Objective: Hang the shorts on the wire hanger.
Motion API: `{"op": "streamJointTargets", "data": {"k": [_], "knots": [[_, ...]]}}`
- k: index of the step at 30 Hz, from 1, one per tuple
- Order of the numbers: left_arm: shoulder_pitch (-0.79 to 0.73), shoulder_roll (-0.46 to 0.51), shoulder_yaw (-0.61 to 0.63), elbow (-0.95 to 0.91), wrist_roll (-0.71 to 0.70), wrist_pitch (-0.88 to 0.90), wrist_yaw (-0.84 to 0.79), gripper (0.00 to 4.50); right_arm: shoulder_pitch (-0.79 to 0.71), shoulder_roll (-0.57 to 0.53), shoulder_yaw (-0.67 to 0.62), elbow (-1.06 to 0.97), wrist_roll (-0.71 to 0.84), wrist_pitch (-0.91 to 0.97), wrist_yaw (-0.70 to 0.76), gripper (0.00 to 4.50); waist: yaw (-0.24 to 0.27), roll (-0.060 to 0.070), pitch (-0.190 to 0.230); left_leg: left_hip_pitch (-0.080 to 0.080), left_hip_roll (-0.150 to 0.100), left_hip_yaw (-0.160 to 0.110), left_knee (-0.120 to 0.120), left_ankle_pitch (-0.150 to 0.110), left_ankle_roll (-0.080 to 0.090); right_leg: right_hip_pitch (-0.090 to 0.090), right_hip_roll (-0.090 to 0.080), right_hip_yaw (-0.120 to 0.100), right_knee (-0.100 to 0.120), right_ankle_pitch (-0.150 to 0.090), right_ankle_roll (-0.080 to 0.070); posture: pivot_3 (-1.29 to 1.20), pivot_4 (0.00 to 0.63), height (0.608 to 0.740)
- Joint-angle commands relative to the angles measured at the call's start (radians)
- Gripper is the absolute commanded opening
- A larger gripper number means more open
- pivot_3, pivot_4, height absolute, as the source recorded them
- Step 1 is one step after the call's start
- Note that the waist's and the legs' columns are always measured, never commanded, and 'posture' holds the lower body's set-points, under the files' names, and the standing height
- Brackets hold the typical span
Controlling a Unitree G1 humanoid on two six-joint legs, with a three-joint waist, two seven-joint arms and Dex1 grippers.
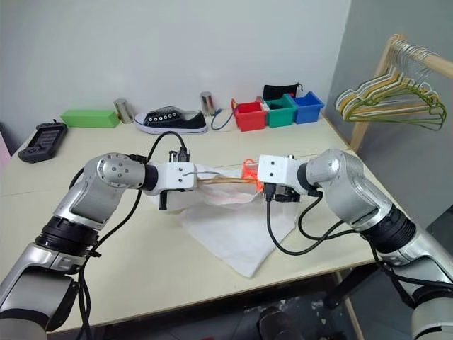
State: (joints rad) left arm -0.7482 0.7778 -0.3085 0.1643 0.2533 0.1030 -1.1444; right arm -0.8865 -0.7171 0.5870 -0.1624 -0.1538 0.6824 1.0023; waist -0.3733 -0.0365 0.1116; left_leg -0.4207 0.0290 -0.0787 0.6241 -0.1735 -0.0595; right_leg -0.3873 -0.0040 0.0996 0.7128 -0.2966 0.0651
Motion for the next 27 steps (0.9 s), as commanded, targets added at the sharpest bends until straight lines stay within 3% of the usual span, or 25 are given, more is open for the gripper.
{"op": "streamJointTargets", "data": {"k": [1,5,8,22,25,27], "knots": [[-0.025,0.004,0.034,-0.069,-0.026,0.015,-0.003,0.0,-0.01,0.016,-0.001,0.072,-0.045,-0.071,-0.007,4.42,0.0,0.0,0.0,0.0,0.0,0.0,0.0,0.0,0.0,0.0,0.0,0.0,0.0,0.0,0.0,-0.24,0.0,0.74],[-0.004,0.017,0.043,-0.101,-0.029,0.028,-0.001,0.0,-0.021,0.043,0.0,0.15,-0.072,-0.131,-0.009,4.42,0.001,0.0,0.0,0.0,0.0,0.0,0.0,0.0,0.0,0.0,0.0,0.0,0.0,0.0,0.0,-0.23,0.0,0.74],[0.011,0.027,0.048,-0.117,-0.029,0.036,0.002,0.0,-0.025,0.057,-0.012,0.171,-0.083,-0.156,0.0,3.94,0.002,0.0,0.0,0.001,0.0,0.0,0.0,0.0,0.0,0.001,0.0,0.0,0.001,0.0,0.0,-0.22,0.0,0.74],[0.014,0.04,0.043,-0.12,-0.02,0.031,0.016,0.0,-0.021,0.071,-0.034,0.197,-0.125,-0.226,0.005,0.61,0.016,0.0,0.0,0.001,0.0,0.0,0.001,0.0,0.0,0.002,0.0,0.0,0.001,0.0,0.0,-0.21,0.0,0.74],[0.004,0.039,0.039,-0.11,-0.017,0.02,0.016,0.0,-0.017,0.071,-0.041,0.19,-0.125,-0.225,0.005,0.01,0.016,0.0,0.0,0.002,0.0,-0.001,0.001,0.0,0.0,0.002,0.0,0.0,0.001,0.0,0.0,-0.22,0.0,0.74],[0.0,0.038,0.036,-0.105,-0.016,0.014,0.017,0.0,-0.017,0.071,-0.043,0.192,-0.127,-0.227,0.005,0.01,0.016,0.0,0.0,0.002,0.0,0.0,0.001,0.0,0.0,0.002,0.0,0.0,0.001,0.0,0.0,-0.22,0.0,0.74]]}}
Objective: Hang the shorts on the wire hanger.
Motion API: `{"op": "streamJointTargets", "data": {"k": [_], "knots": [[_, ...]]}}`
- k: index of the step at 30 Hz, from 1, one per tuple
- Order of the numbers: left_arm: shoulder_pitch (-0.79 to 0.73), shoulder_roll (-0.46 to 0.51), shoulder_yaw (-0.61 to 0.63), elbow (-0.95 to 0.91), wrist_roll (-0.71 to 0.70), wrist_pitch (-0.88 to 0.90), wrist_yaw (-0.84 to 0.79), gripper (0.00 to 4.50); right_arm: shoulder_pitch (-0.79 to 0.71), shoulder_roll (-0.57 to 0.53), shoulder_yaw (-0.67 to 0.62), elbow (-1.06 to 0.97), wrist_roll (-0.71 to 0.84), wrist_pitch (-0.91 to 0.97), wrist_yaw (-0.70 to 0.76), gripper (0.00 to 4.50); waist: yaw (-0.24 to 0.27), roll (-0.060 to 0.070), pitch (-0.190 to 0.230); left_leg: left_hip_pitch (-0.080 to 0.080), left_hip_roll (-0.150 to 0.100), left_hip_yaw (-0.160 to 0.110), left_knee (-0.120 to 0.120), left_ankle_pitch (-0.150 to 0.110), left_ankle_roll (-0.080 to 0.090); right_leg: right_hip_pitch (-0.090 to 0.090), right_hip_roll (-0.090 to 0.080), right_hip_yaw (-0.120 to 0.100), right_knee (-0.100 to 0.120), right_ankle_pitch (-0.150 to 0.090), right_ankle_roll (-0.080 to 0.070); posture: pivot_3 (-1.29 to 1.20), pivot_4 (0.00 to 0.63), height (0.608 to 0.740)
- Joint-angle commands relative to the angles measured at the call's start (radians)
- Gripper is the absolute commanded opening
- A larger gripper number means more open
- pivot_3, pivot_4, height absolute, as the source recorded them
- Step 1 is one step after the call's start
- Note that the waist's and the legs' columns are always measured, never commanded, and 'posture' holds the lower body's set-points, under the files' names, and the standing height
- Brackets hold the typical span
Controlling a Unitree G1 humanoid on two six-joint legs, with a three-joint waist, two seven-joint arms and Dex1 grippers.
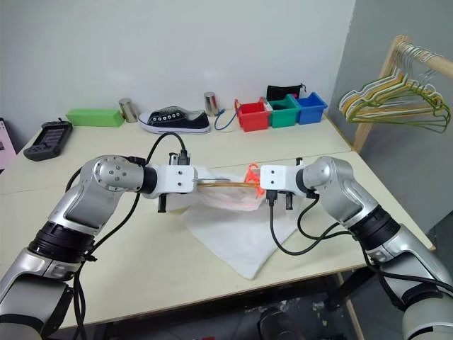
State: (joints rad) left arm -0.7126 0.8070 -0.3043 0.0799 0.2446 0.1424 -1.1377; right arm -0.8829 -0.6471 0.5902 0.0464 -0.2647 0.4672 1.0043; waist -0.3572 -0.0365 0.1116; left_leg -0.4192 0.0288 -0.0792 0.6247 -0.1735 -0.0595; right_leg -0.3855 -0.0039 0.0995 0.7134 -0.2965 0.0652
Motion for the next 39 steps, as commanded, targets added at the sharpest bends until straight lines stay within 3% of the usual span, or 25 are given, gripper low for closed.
{"op": "streamJointTargets", "data": {"k": [1,5,6,9,25,28,32,39], "knots": [[-0.036,0.01,0.032,-0.021,-0.01,-0.031,0.008,0.0,-0.018,0.0,-0.048,-0.02,-0.016,-0.01,0.003,0.01,0.0,0.0,0.0,0.0,0.0,0.0,0.0,0.0,0.0,0.0,0.0,0.0,0.0,0.0,0.0,-0.22,0.0,0.74],[-0.047,0.01,0.039,-0.002,-0.026,-0.096,0.01,0.0,-0.009,0.002,-0.056,-0.027,-0.014,0.003,0.006,0.01,-0.001,0.0,0.0,0.0,0.0,0.0,0.0,0.0,0.0,0.0,0.0,0.0,0.0,0.0,0.0,-0.22,0.0,0.74],[-0.051,0.009,0.046,0.007,-0.038,-0.099,0.007,0.48,-0.006,0.003,-0.057,-0.028,-0.011,0.009,0.01,0.0,0.0,0.0,0.0,0.0,0.0,0.0,0.0,0.0,0.0,0.0,0.0,0.0,0.0,0.0,0.0,-0.22,0.0,0.74],[-0.054,0.003,0.084,0.024,-0.091,-0.103,0.002,1.17,0.008,0.009,-0.068,-0.038,-0.003,0.035,0.01,0.0,0.0,0.0,0.0,0.0,0.0,0.0,0.0,0.0,0.0,0.0,0.0,0.0,0.0,0.0,0.0,-0.22,0.0,0.74],[-0.055,0.097,0.21,-0.003,-0.331,0.011,-0.155,4.4,0.064,0.045,-0.136,-0.058,0.049,0.158,0.002,0.0,-0.001,0.0,0.0,0.001,0.0,0.0,0.0,0.0,0.0,0.001,0.0,0.0,0.0,0.0,0.0,-0.23,0.0,0.74],[-0.068,0.115,0.237,0.015,-0.355,0.038,-0.154,4.45,0.091,0.064,-0.182,-0.075,0.086,0.237,-0.014,0.0,-0.002,0.0,0.0,0.001,0.0,0.0,0.0,0.0,0.0,0.001,0.0,0.0,0.0,0.0,0.0,-0.24,0.0,0.74],[-0.057,0.085,0.282,-0.001,-0.415,0.106,-0.116,4.45,0.171,0.142,-0.346,-0.171,0.17,0.517,-0.095,0.0,-0.002,0.0,0.0,0.001,0.0,-0.001,0.0,0.0,0.0,0.001,0.0,-0.001,0.0,0.0,0.0,-0.26,0.0,0.74],[-0.038,-0.168,0.268,-0.159,-0.523,0.277,0.086,4.45,0.367,0.258,-0.618,-0.422,0.186,0.947,-0.304,0.0,0.009,0.0,-0.003,-0.001,0.0,0.0,0.003,0.0,0.0,0.002,0.0,0.0,-0.001,0.0,0.001,-0.33,0.001,0.74]]}}
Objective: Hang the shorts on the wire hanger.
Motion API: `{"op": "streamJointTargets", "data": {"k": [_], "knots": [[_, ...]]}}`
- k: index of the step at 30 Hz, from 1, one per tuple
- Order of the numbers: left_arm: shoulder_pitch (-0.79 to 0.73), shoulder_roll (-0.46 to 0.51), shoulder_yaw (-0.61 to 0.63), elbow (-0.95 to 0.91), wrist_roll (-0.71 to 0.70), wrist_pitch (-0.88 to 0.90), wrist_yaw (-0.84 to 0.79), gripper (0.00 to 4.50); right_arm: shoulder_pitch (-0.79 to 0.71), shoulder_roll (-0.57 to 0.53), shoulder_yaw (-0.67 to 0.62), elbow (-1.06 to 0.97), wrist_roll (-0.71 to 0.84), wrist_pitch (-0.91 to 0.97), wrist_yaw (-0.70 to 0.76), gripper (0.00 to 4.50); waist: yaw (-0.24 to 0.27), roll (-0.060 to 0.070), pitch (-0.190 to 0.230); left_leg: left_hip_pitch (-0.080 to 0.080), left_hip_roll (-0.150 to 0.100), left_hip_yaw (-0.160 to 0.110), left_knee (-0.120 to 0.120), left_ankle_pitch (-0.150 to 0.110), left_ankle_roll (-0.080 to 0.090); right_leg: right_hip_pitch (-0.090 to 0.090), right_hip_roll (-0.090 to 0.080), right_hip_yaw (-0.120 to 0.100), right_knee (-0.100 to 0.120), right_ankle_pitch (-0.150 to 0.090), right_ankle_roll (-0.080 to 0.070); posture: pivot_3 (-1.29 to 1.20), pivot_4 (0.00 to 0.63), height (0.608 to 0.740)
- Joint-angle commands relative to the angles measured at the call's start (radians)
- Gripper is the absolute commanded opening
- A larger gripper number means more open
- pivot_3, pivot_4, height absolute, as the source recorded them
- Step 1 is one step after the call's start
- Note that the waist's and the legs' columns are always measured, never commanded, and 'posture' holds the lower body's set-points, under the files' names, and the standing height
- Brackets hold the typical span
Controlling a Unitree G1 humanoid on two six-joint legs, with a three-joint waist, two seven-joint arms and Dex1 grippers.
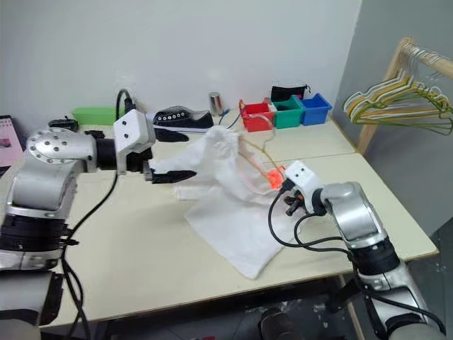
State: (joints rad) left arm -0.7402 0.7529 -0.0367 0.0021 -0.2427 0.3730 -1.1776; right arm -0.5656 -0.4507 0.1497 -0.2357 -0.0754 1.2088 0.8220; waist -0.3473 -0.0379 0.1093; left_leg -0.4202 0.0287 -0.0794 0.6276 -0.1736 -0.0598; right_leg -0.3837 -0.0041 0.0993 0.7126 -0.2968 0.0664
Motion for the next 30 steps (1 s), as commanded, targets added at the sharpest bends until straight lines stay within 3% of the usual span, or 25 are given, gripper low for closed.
{"op": "streamJointTargets", "data": {"k": [1,6,14,20,30], "knots": [[-0.012,-0.155,-0.002,-0.092,-0.046,0.063,0.158,4.45,0.061,0.084,-0.217,-0.16,-0.018,0.232,-0.165,0.0,0.0,0.002,-0.003,0.0,0.0,0.0,-0.001,0.0,0.0,0.0,0.0,0.0,-0.001,0.0,0.001,-0.34,0.001,0.74],[-0.015,-0.377,-0.07,-0.092,-0.068,0.051,0.25,4.45,0.093,0.196,-0.372,-0.26,-0.119,0.382,-0.399,0.0,-0.019,0.009,-0.011,0.0,-0.001,0.001,0.001,0.0,0.0,0.001,0.0,0.001,-0.001,0.002,0.003,-0.39,0.003,0.74],[-0.127,-0.585,-0.148,0.101,0.004,-0.109,0.336,4.45,0.074,0.32,-0.481,-0.348,-0.218,0.406,-0.65,0.0,-0.107,0.019,-0.02,0.003,-0.001,0.002,-0.003,0.0,0.0,0.002,0.0,0.001,-0.003,0.0,0.001,-0.45,0.003,0.74],[-0.256,-0.696,-0.143,0.247,0.012,-0.188,0.371,4.45,-0.034,0.291,-0.586,-0.288,-0.248,0.38,-0.767,0.0,-0.158,0.021,-0.021,0.003,-0.002,0.003,-0.008,0.0,0.0,0.004,-0.001,0.002,-0.009,-0.002,0.001,-0.46,0.0,0.74],[-0.349,-0.764,-0.147,0.375,0.044,-0.285,0.395,4.45,-0.188,0.182,-0.72,-0.055,-0.195,0.242,-0.853,0.0,-0.21,0.026,-0.025,0.008,-0.002,0.004,-0.019,0.0,0.001,0.011,-0.002,0.002,-0.023,-0.002,0.001,-0.45,0.0,0.74]]}}
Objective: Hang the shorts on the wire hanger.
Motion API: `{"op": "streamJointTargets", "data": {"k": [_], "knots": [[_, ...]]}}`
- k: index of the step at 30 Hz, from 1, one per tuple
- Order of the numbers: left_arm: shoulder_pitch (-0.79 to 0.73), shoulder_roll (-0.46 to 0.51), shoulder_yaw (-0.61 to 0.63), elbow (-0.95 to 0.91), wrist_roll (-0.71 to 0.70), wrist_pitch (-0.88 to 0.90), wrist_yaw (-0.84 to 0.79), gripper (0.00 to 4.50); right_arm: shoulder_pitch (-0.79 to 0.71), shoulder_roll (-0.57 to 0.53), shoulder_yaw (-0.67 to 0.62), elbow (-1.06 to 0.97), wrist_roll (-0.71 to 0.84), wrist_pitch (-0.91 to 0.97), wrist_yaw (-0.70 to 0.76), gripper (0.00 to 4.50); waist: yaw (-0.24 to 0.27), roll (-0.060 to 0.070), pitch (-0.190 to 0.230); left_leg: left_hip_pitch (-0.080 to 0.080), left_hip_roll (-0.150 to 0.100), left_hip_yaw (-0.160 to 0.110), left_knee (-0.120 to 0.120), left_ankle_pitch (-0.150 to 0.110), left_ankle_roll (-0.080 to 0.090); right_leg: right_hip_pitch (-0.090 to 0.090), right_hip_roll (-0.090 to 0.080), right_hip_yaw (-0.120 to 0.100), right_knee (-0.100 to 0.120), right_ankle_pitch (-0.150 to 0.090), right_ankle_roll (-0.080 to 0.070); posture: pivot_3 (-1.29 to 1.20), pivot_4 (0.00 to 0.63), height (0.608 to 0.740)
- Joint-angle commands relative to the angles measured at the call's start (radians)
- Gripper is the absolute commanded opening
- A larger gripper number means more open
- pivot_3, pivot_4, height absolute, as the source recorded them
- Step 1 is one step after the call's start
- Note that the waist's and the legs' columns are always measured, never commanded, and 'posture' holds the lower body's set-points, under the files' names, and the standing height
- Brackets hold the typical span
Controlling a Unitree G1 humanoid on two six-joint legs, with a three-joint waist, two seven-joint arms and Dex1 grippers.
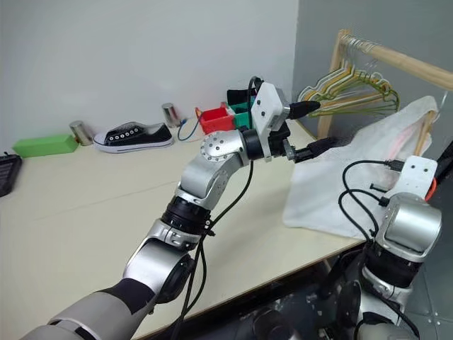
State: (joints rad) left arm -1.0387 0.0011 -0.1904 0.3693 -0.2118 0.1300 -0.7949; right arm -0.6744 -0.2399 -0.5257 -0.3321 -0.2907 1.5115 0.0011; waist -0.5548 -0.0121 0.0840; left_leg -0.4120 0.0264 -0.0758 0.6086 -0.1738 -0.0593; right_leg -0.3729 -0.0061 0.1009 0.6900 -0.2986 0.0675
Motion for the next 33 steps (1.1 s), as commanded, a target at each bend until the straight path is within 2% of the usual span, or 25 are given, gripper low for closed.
{"op": "streamJointTargets", "data": {"k": [1,19,21,26,33], "knots": [[-0.055,-0.016,0.007,0.014,0.015,-0.048,0.013,4.45,-0.094,-0.034,-0.058,0.06,0.022,-0.07,-0.04,0.0,-0.004,0.0,0.0,0.0,0.0,0.0,0.0,0.0,0.0,0.0,0.0,0.0,0.0,0.0,0.0,-0.45,0.0,0.74],[-0.044,-0.027,0.003,-0.013,0.04,-0.042,0.032,4.45,-0.225,-0.096,-0.234,0.304,0.121,-0.105,-0.107,0.0,0.002,0.001,-0.001,0.004,0.0,0.001,-0.002,0.0,0.0,0.004,-0.001,0.001,-0.003,0.0,0.0,-0.42,0.0,0.74],[-0.042,-0.027,0.003,-0.016,0.041,-0.041,0.033,4.5,-0.223,-0.11,-0.231,0.32,0.13,-0.114,-0.112,0.5,0.004,0.001,-0.001,0.004,-0.001,0.001,-0.002,0.0,0.0,0.005,-0.001,0.001,-0.005,0.0,0.001,-0.42,0.0,0.74],[-0.04,-0.024,0.001,-0.018,0.042,-0.039,0.03,4.5,-0.205,-0.125,-0.195,0.317,0.14,-0.13,-0.121,1.38,0.003,0.002,-0.001,0.004,-0.001,0.002,-0.003,0.0,0.0,0.006,-0.001,0.002,-0.007,0.0,0.001,-0.42,0.001,0.74],[-0.04,-0.012,0.005,-0.015,0.045,-0.039,0.028,4.5,-0.16,-0.134,-0.072,0.21,0.129,-0.097,-0.111,2.86,0.003,0.003,-0.002,0.004,-0.001,0.002,-0.003,0.0,0.0,0.006,-0.001,0.002,-0.007,0.001,0.001,-0.42,0.001,0.74]]}}
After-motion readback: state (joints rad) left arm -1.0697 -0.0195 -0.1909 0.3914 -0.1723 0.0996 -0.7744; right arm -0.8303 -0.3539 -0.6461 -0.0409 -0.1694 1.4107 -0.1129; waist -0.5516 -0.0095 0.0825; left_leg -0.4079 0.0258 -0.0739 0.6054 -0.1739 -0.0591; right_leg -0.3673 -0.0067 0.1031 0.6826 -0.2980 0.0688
